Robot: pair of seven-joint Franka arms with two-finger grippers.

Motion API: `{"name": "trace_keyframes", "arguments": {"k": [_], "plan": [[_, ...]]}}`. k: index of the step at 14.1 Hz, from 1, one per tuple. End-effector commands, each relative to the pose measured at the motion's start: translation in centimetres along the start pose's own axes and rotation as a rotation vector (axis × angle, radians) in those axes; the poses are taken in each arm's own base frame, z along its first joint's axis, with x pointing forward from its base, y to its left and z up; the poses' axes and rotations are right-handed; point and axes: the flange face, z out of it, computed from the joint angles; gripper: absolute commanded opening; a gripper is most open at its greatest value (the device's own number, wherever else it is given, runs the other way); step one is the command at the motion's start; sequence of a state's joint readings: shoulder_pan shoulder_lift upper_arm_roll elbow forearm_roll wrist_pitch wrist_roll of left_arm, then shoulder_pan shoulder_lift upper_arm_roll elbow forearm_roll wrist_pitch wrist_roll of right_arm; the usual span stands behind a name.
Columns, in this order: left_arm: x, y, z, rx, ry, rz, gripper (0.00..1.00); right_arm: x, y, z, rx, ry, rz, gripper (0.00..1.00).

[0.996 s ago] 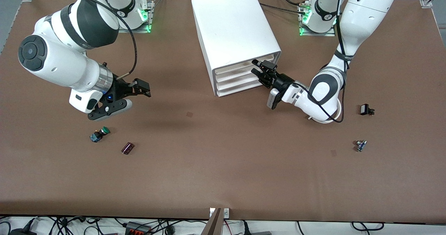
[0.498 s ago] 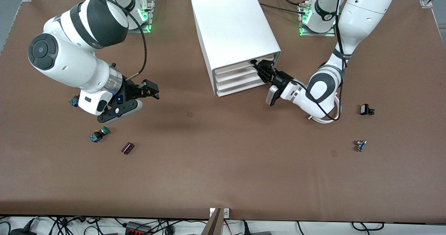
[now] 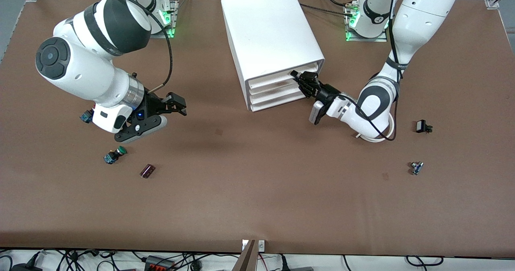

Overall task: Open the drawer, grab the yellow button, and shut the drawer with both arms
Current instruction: 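Pull the lowest drawer open with the left gripper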

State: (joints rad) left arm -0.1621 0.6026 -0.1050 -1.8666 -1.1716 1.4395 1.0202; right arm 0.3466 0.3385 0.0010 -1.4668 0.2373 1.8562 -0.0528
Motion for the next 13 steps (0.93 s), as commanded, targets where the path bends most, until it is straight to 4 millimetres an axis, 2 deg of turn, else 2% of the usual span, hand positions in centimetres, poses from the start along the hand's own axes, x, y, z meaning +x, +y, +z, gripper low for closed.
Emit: {"name": "trace_keyframes", "arguments": {"k": [1, 3, 5, 10, 12, 13], "plan": [[1.5, -4.2, -3.5, 0.037, 0.061, 0.001, 0.01, 1.1, -1.4, 0.0, 0.012, 0.017, -0.005, 1.0], [2.7, -4.3, -5.1, 0.055, 0.079, 0.023, 0.01, 1.5, -2.1, 0.4, 0.011, 0.019, -0.017, 1.0], [3.3, -4.0, -5.8, 0.065, 0.084, 0.007, 0.01, 1.8, -2.4, 0.4, 0.011, 0.024, -0.023, 1.0], [4.3, -3.3, -9.1, 0.109, 0.121, -0.003, 0.02, 2.5, -4.6, 1.1, 0.01, 0.037, -0.054, 1.0], [5.0, -2.3, -10.3, 0.128, 0.135, -0.011, 0.02, 2.6, -5.4, 1.2, 0.011, 0.053, -0.023, 1.0], [5.1, -2.1, -10.7, 0.131, 0.14, -0.024, 0.02, 2.5, -6.6, 1.4, 0.013, 0.052, -0.023, 1.0]]}}
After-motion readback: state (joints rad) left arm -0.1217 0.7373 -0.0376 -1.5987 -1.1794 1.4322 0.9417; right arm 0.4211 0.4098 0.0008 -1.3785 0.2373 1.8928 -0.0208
